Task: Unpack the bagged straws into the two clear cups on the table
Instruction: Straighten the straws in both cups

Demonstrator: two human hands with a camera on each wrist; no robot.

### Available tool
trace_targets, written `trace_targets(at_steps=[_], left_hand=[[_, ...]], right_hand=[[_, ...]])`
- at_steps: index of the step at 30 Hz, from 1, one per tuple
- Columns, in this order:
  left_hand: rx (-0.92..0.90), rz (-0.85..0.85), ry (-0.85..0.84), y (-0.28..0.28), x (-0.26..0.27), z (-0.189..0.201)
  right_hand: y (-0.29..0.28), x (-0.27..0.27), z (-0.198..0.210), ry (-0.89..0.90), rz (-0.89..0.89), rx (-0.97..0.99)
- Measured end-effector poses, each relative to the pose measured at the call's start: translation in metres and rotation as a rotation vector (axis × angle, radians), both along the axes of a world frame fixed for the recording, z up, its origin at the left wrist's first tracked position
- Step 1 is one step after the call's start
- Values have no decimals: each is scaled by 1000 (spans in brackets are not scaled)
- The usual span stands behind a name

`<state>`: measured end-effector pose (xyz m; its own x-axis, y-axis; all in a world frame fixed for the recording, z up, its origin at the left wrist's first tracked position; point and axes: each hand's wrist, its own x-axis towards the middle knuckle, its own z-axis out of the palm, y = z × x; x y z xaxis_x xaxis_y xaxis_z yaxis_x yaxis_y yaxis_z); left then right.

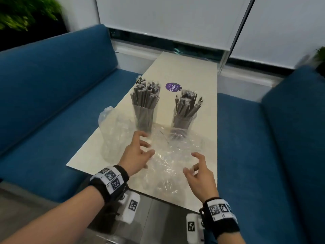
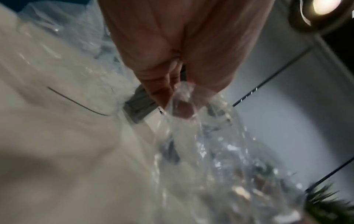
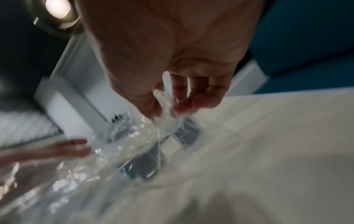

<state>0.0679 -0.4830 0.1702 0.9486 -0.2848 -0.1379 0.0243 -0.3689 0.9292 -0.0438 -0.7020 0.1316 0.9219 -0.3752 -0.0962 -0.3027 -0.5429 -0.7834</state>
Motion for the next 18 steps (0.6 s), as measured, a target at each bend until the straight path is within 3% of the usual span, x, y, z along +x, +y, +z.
trace_targets(at_steps=[4, 7, 9, 12, 18], left_hand=[[417, -162, -71, -11, 17, -31], [792, -356, -67, -19, 28, -50], [933, -448, -10, -23, 31, -51], [898, -469, -13, -23, 35, -35], [566, -461, -220, -14, 26, 29]], right_hand=[[-3, 22, -22, 224, 102, -288], [-1, 36, -37, 387, 142, -322], [0, 38, -36, 437, 164, -307], [-2, 33, -22, 341, 104, -206], [-13, 16, 17, 179, 81, -217]])
